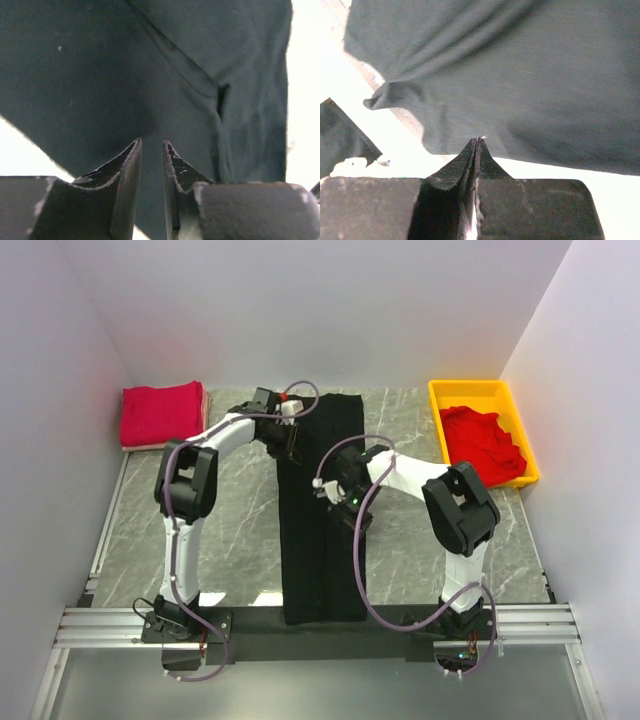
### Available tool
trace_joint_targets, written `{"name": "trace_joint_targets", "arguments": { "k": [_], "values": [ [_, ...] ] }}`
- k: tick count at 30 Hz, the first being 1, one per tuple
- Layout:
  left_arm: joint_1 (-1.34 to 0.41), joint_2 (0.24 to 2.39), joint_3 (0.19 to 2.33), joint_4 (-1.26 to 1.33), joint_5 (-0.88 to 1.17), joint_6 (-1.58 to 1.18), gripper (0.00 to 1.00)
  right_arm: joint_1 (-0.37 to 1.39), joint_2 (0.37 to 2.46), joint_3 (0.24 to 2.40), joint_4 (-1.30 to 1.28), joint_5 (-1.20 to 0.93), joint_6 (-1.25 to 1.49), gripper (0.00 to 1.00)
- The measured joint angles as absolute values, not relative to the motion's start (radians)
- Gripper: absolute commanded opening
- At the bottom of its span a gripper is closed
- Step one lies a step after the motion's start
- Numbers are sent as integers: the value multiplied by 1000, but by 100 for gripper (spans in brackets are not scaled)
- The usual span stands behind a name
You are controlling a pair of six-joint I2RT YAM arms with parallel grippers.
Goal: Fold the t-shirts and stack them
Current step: Fold the tshirt
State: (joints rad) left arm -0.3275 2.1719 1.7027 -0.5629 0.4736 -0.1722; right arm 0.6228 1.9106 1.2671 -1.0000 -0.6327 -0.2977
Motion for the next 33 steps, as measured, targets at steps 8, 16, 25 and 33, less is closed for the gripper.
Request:
{"name": "trace_joint_targets", "arguments": {
  "k": [8,16,25,33],
  "values": [
    [-317,2265,1778,-603,448,-180,28,566,2037,1327,-970,-555,-269,2],
    [-269,2290,1831,-650,423,-139,33,526,2046,1331,-1008,-522,-244,2],
    [-250,2277,1828,-638,462,-44,41,512,2047,1415,-1032,-508,-293,10],
    [-251,1845,1334,-525,613,-49,39,518,1896,1288,-1039,-566,-305,9]
  ]
}}
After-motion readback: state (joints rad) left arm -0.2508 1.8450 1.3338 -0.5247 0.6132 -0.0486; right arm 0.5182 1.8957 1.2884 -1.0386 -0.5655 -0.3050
